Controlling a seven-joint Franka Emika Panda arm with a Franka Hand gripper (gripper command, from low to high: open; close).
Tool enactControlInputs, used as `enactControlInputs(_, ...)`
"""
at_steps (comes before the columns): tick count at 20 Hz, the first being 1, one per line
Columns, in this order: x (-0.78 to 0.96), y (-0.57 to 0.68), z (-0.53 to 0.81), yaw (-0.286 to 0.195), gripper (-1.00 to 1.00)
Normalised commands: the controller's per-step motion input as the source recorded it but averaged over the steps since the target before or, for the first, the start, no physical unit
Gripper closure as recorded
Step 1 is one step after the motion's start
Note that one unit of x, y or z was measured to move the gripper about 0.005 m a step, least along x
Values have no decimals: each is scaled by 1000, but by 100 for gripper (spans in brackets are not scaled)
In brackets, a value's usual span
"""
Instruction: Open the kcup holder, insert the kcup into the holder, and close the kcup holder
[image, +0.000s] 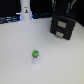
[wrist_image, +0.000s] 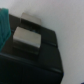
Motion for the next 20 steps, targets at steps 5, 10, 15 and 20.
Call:
enactControlInputs(5,-191,590,-243,-162,-100)
enactControlInputs(10,-115,488,-359,-140,-100)
enactControlInputs(15,-106,294,-413,-106,-100)
enactControlInputs(20,-192,203,-414,-88,-100)
